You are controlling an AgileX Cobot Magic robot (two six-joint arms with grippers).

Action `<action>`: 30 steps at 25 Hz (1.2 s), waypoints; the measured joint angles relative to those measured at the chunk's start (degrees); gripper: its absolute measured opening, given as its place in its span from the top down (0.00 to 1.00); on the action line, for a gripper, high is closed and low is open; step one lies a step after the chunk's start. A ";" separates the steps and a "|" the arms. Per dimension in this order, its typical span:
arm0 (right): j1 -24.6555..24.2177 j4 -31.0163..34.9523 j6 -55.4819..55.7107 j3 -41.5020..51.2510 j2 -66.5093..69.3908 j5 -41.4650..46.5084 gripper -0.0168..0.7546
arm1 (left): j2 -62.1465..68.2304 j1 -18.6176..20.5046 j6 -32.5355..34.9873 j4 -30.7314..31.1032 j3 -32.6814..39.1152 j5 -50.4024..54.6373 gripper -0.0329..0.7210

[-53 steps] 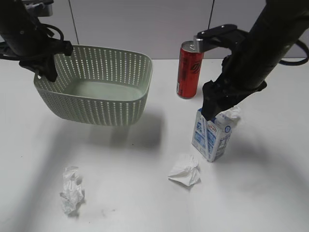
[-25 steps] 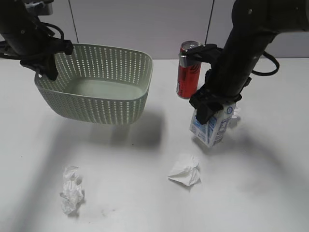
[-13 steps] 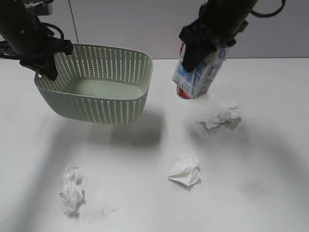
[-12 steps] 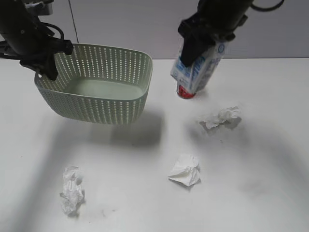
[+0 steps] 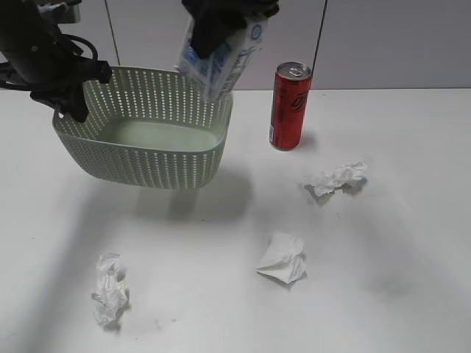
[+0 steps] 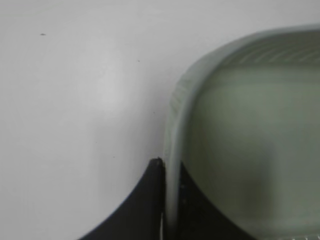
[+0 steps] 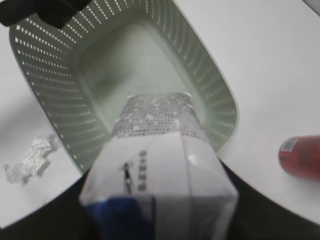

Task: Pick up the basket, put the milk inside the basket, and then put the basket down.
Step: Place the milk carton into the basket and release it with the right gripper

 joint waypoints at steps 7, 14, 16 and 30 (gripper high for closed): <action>2.67 -3.89 -1.17 -2.78 8.34 -4.98 0.58 | 0.00 0.00 0.00 -0.06 0.00 0.05 0.98; 2.67 -4.19 -1.72 -2.78 14.58 -9.63 0.58 | 0.00 0.00 0.00 -0.34 0.00 0.05 0.98; 2.67 -3.33 -2.71 -2.78 15.34 -11.03 0.58 | 0.00 0.00 0.00 -0.34 0.00 0.05 0.98; 2.67 0.45 -3.64 -3.07 16.73 -13.44 0.20 | 0.11 0.00 0.06 1.07 0.00 0.91 0.98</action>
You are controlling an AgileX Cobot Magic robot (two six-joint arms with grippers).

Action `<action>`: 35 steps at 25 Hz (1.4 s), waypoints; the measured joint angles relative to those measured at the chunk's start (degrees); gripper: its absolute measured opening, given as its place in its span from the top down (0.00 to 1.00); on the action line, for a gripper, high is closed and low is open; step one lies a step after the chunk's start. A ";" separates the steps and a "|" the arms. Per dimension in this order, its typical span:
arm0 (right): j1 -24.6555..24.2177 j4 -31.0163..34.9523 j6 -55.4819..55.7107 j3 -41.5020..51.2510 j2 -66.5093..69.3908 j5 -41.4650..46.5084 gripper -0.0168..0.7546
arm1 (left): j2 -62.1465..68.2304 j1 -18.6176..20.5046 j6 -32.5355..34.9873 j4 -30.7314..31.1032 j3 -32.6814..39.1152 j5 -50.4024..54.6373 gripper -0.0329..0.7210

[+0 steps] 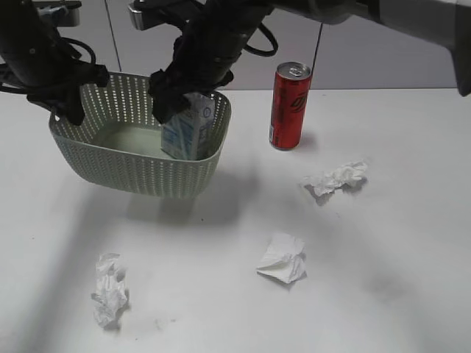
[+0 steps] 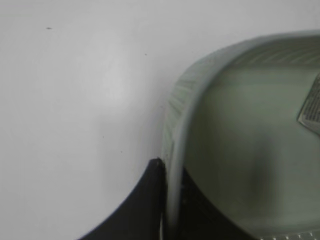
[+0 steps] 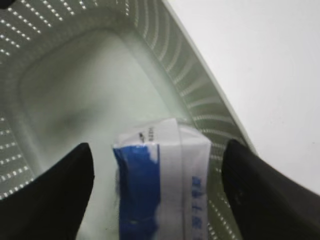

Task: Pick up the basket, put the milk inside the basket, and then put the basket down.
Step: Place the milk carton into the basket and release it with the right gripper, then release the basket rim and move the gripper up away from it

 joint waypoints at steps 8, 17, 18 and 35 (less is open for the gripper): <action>-1.87 -3.99 0.44 -0.06 -10.31 5.97 0.18 | 0.00 0.00 0.00 -0.23 0.00 -0.05 0.98; -11.16 -10.54 10.62 6.05 -28.64 16.81 0.20 | 0.00 0.00 0.00 -1.57 0.00 -0.11 0.98; -12.49 -11.73 11.43 7.94 -31.07 16.91 0.20 | 0.00 0.00 0.00 -1.63 0.00 -0.11 0.98; -21.68 -16.69 18.94 73.54 -81.80 11.28 0.21 | 0.00 0.00 0.00 -2.09 0.00 0.29 0.98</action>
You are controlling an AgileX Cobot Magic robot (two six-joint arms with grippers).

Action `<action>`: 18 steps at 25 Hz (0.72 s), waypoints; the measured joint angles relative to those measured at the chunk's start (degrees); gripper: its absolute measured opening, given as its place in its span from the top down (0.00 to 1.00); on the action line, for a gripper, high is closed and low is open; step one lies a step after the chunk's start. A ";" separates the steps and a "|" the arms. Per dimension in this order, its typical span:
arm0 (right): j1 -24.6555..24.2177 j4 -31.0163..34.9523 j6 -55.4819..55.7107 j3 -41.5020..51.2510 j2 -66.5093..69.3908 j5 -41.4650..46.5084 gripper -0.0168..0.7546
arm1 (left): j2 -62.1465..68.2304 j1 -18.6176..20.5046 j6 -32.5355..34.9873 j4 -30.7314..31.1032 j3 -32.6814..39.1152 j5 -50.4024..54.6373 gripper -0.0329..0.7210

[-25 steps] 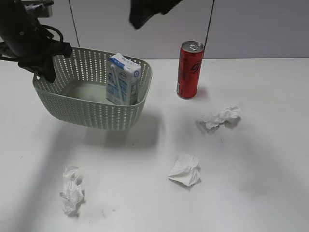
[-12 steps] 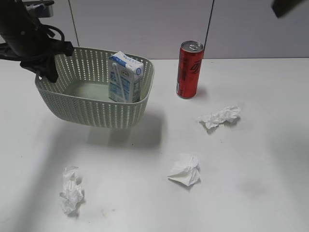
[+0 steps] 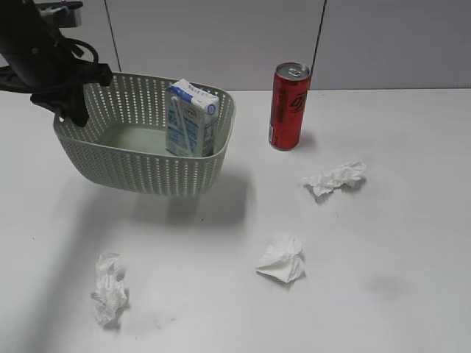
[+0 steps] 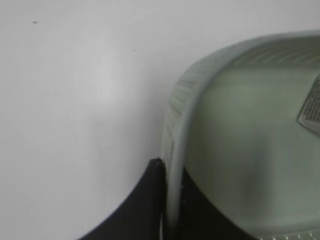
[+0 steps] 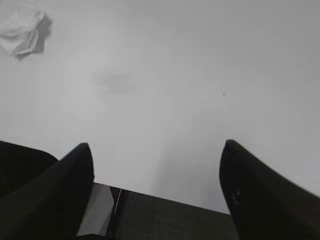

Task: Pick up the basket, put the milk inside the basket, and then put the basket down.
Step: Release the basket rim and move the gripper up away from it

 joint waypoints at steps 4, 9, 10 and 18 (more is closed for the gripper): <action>0.00 0.00 0.16 7.40 -11.93 -2.30 0.21 | 0.00 0.00 0.00 0.00 0.00 0.12 0.98; 0.00 0.00 0.16 14.64 -23.60 -6.91 0.21 | 0.00 0.00 0.00 -0.14 0.00 0.12 0.98; 0.00 0.00 0.16 15.29 -24.67 -7.31 0.21 | 0.00 0.00 0.00 -0.20 0.00 0.12 0.98; 0.00 0.00 0.16 16.60 -26.12 -5.85 0.21 | 0.00 0.00 0.00 -1.44 0.00 0.10 0.98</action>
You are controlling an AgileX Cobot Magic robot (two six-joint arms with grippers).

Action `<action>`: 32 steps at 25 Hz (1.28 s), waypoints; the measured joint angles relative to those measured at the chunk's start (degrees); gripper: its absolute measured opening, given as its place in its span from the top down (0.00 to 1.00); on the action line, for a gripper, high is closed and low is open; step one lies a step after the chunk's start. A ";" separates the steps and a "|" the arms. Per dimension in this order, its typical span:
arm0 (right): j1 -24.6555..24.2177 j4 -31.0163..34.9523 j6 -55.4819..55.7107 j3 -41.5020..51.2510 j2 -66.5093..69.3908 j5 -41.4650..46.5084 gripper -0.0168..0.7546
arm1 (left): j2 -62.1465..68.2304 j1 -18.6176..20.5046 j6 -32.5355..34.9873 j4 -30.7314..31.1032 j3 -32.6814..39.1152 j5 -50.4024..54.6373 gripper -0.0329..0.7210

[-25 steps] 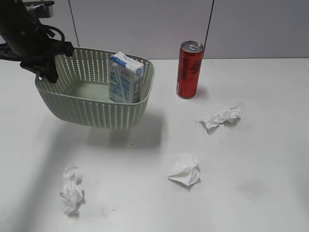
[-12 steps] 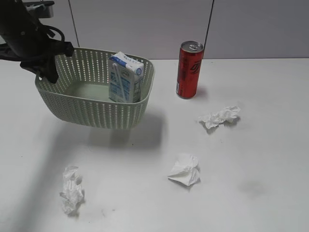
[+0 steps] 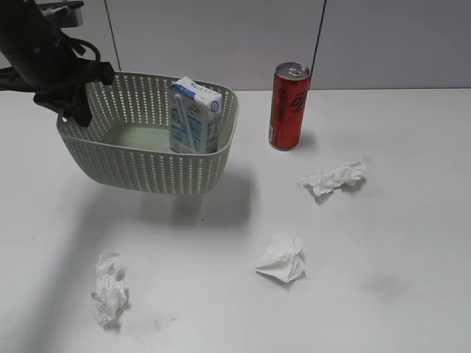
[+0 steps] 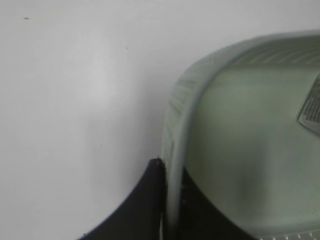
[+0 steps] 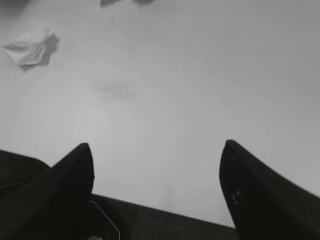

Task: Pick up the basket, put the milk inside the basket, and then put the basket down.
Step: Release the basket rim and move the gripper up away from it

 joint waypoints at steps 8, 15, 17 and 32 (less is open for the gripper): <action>0.00 0.00 -0.10 0.77 -0.07 1.50 0.26 | 2.22 0.00 0.00 -0.65 0.00 -0.06 0.98; 0.00 0.00 -0.16 0.77 -0.07 1.50 0.28 | 5.57 0.00 -0.05 -1.46 0.00 -2.20 0.98; 0.00 0.00 -0.16 0.77 -0.07 1.50 0.28 | 6.86 0.00 -0.04 -1.79 0.00 -3.04 0.98; 0.00 0.00 -0.21 0.77 -0.07 1.50 0.28 | 9.90 0.00 -0.11 -3.70 0.00 -4.71 0.22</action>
